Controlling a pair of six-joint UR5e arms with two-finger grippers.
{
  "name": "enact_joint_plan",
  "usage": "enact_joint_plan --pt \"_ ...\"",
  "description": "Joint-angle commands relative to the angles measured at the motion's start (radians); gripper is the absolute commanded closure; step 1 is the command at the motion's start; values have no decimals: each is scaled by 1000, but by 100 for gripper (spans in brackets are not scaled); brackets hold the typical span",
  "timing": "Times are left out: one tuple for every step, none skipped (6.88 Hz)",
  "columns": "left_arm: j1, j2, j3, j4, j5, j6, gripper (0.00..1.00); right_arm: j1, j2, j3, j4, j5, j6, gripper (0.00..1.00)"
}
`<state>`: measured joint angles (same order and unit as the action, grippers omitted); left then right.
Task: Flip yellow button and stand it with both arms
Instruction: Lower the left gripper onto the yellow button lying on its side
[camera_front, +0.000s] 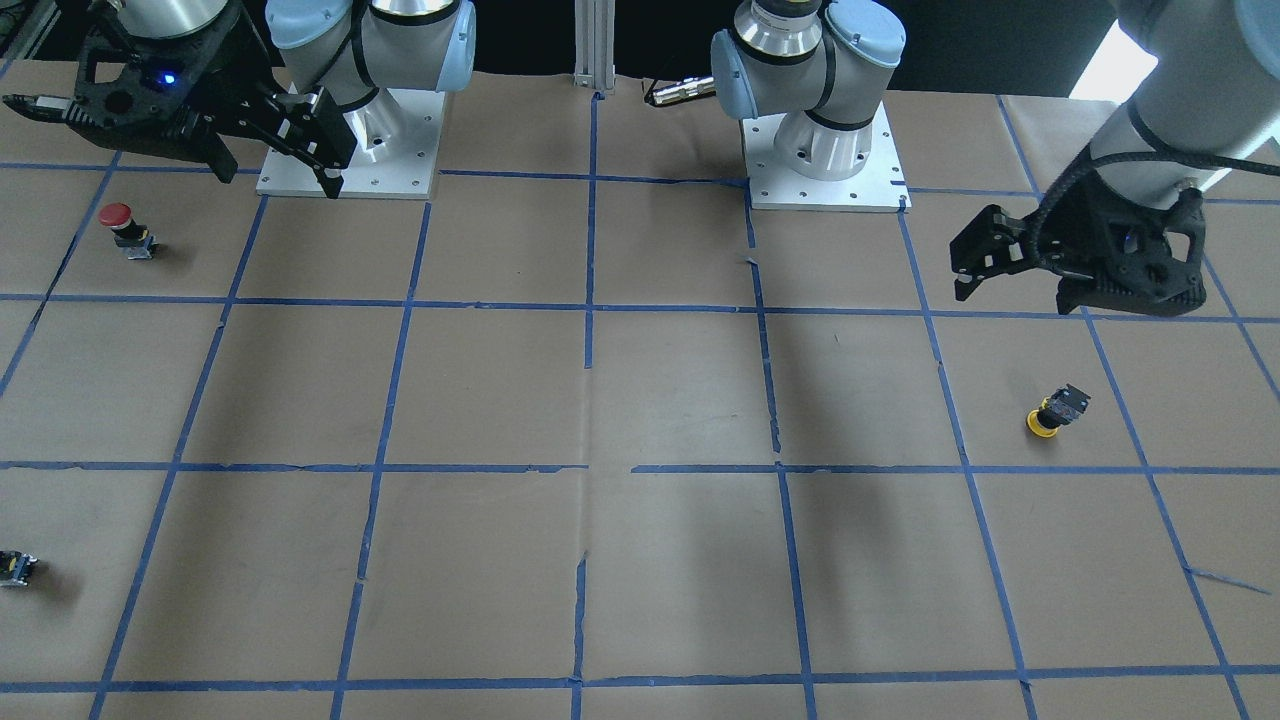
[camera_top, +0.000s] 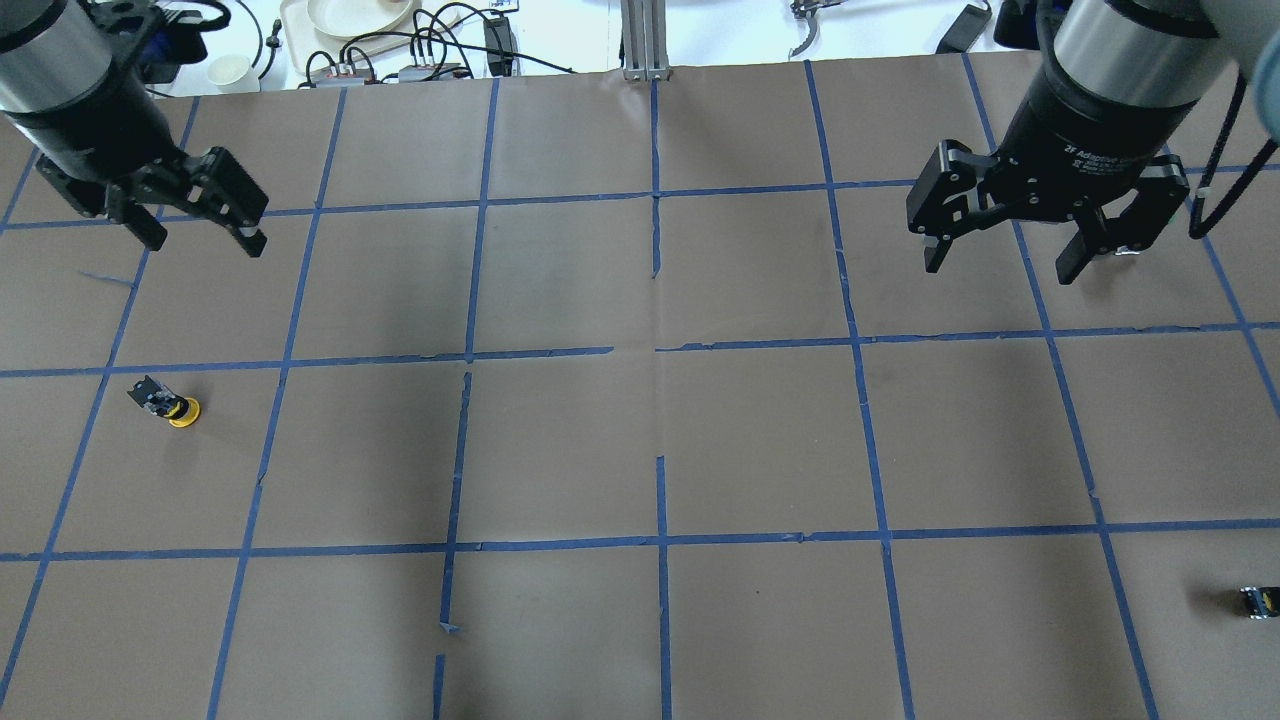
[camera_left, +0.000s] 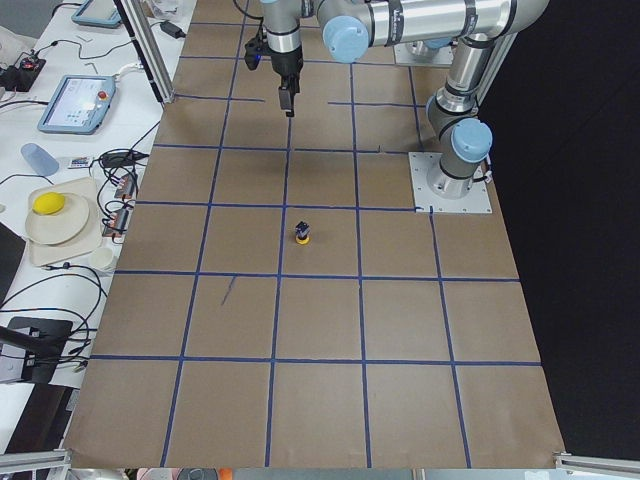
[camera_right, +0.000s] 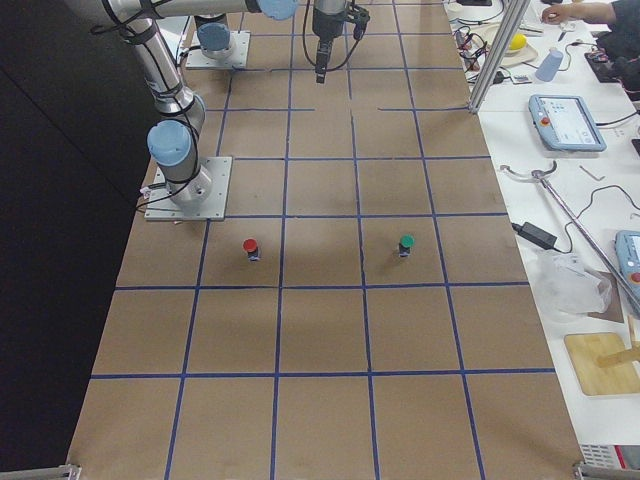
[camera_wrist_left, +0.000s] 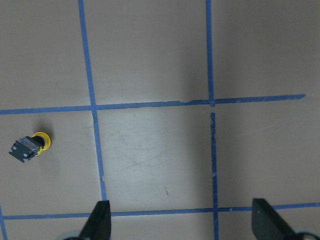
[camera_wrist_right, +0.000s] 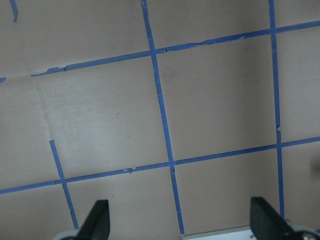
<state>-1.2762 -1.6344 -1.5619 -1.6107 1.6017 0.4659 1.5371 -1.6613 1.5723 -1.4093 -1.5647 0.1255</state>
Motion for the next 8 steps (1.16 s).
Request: enact_joint_plan --pt "163 -21 -123 137 6 330 0 0 0 0 0 0 0 0" --pt "203 -39 -185 250 6 511 0 0 0 0 0 0 0 0" --pt "257 -54 -243 344 6 555 0 0 0 0 0 0 0 0" --pt "317 -94 -303 447 4 632 0 0 0 0 0 0 0 0" --pt "345 -141 -350 597 3 675 0 0 0 0 0 0 0 0" --pt "351 -183 -369 665 6 700 0 0 0 0 0 2 0 0" --pt "351 -214 -371 670 3 744 0 0 0 0 0 2 0 0" --pt "351 -226 -374 670 -3 758 1 2 -2 0 1 2 0 0"
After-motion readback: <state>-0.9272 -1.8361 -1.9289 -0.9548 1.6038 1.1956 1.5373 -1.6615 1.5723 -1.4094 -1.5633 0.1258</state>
